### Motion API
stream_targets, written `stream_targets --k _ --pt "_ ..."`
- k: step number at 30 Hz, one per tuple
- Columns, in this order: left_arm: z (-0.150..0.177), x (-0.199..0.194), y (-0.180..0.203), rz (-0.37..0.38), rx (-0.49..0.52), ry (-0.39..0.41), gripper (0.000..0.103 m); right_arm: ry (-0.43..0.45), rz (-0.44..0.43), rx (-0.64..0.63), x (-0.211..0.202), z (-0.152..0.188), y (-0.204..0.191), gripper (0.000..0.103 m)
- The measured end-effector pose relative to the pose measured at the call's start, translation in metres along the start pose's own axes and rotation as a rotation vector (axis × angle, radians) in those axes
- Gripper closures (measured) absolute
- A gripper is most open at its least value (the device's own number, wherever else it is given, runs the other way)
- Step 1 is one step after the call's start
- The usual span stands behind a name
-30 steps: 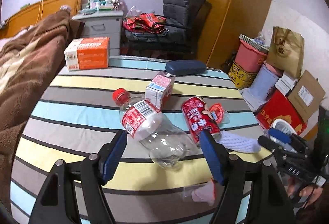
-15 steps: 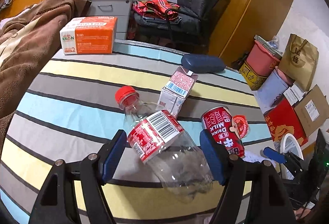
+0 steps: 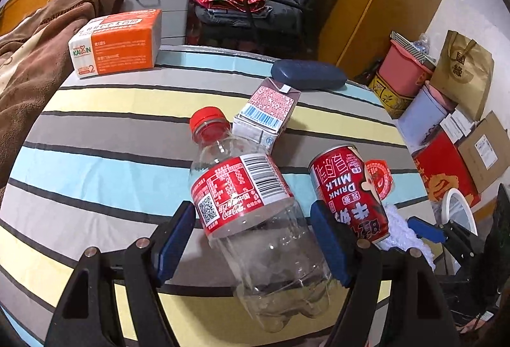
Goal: Collect trash
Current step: 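Grasp the white foam mesh sleeve with the right tool while the left tool grasps the clear Coca-Cola bottle, then carry the bottle and foam sleeve over the wastebasket and open both tools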
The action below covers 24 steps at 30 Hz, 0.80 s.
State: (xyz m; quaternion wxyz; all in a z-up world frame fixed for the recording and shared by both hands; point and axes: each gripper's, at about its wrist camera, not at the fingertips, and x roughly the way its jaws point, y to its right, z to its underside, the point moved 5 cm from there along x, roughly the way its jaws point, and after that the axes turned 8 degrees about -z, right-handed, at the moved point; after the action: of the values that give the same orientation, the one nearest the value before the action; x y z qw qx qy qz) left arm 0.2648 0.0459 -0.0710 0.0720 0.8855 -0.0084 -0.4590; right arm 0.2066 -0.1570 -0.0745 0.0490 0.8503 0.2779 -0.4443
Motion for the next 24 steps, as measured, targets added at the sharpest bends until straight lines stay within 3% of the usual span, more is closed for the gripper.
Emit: stream_targets --k 4,11,12,13,17,18,24 --pt "0.002 0.01 -0.002 -0.03 0.012 -0.053 0.026 -0.016 -0.013 0.012 0.004 0.0 0.0 0.042" --pt "-0.001 0.016 -0.008 -0.034 -0.02 -0.035 0.03 -0.009 -0.012 0.039 0.006 0.0 0.002 0.042" --pt "-0.002 0.017 -0.008 -0.032 -0.03 -0.034 0.032 -0.006 -0.012 0.04 0.005 0.001 0.002 0.046" --pt "-0.003 0.017 -0.009 -0.031 -0.039 -0.03 0.035 -0.002 -0.011 0.042 0.005 0.0 0.001 0.056" --pt "-0.002 0.016 -0.012 -0.031 -0.048 -0.021 0.035 0.008 -0.021 0.064 0.004 0.0 0.003 0.065" --pt "-0.001 0.015 -0.012 -0.03 -0.045 -0.02 0.035 0.009 -0.022 0.065 0.004 0.0 0.003 0.073" --pt "0.006 0.002 -0.011 -0.043 -0.022 0.013 0.035 0.031 -0.019 0.075 0.0 0.001 0.002 0.077"
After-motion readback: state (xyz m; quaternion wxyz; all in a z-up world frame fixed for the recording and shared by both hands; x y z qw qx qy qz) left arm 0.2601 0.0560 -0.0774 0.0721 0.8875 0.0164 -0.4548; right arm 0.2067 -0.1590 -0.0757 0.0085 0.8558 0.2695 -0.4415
